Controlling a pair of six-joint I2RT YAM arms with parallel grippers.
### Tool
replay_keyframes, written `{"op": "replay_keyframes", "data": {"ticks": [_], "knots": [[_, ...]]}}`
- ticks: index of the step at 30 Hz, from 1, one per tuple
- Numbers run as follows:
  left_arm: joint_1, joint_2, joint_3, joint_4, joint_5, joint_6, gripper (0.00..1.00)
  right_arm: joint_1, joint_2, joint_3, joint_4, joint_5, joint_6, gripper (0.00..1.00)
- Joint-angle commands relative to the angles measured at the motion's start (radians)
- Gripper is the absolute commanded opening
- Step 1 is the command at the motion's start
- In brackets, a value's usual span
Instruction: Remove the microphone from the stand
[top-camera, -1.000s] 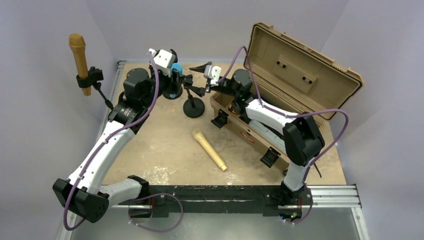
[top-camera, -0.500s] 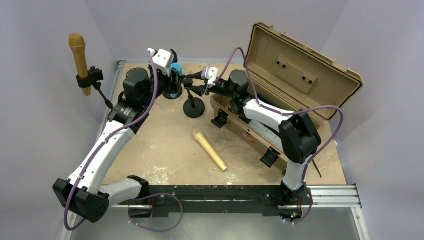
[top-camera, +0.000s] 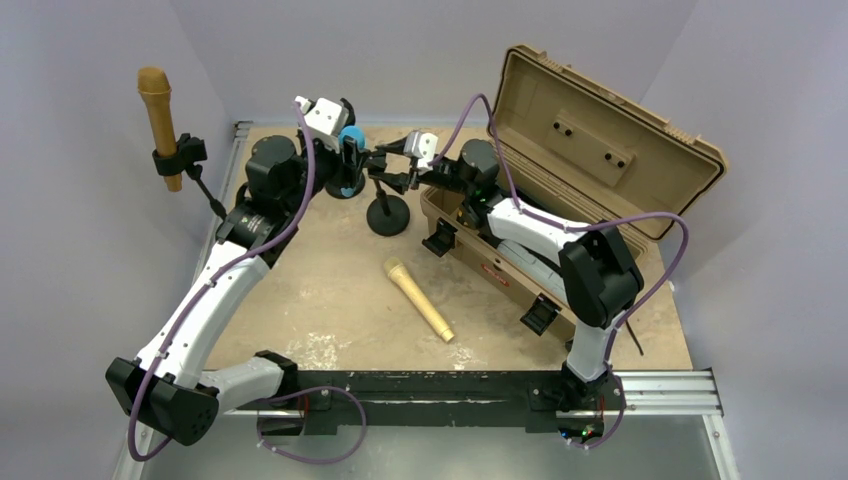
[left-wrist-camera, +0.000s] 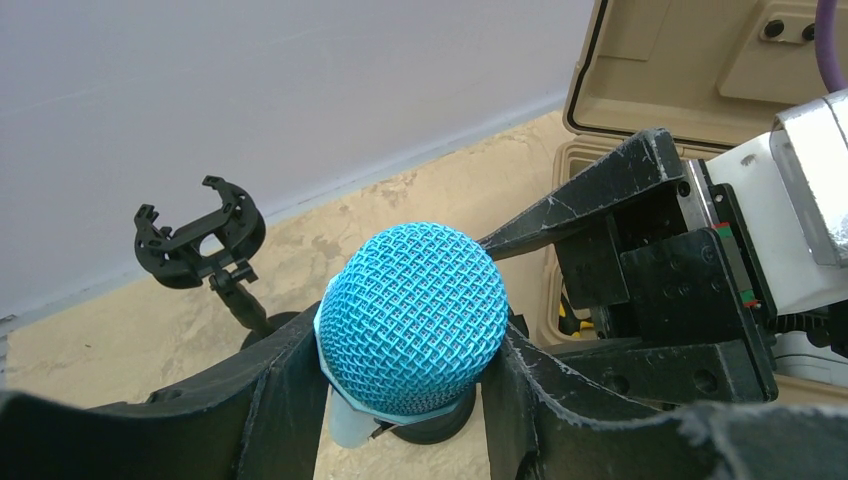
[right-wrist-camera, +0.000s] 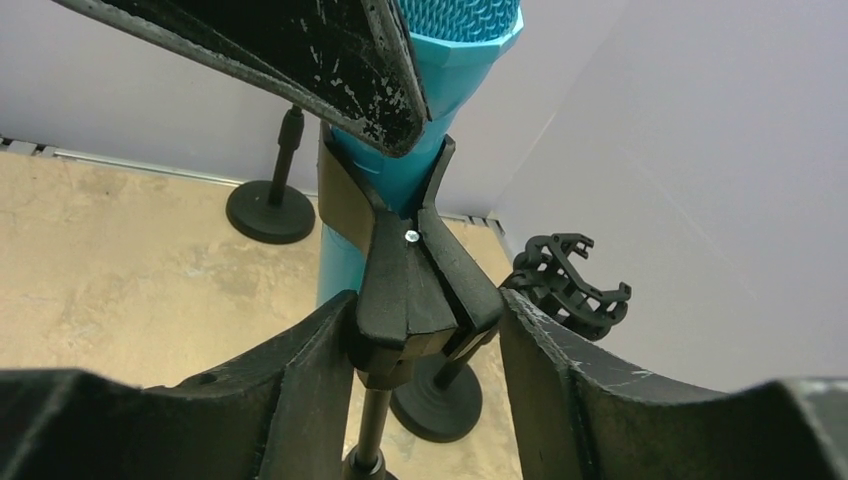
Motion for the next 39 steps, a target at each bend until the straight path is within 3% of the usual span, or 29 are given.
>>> {"op": "replay_keyframes", "data": {"ticks": [1,4,6,7,19,29,34,39], "knots": [[0.007,-0.016,0.005,0.073,0.029,-0.024,0.0,-0.001,-0.047,0.025,0.039,-0.018,0.012,0.48],[0.008,-0.016,0.006,0.073,0.034,-0.024,0.0,0.0,-0.038,0.033,0.028,-0.019,0.013,0.33],[0.008,-0.016,0.007,0.073,0.035,-0.025,0.0,0.0,-0.037,0.031,0.032,-0.009,0.013,0.08],[0.008,-0.016,0.007,0.073,0.037,-0.024,0.0,-0.001,-0.037,0.028,0.037,-0.006,0.015,0.0],[0.011,-0.023,0.017,0.056,-0.009,-0.014,0.0,-0.004,-0.034,-0.013,0.146,0.016,0.114,0.0],[0.01,-0.093,-0.007,0.045,-0.292,0.004,0.0,-0.03,-0.032,-0.048,0.214,0.02,0.174,0.0],[0.011,-0.128,-0.016,0.041,-0.511,-0.019,0.0,-0.039,-0.026,-0.059,0.261,0.033,0.206,0.0],[0.01,-0.143,-0.029,0.058,-0.524,-0.018,0.0,-0.044,-0.007,-0.034,0.239,0.048,0.208,0.01]]}}
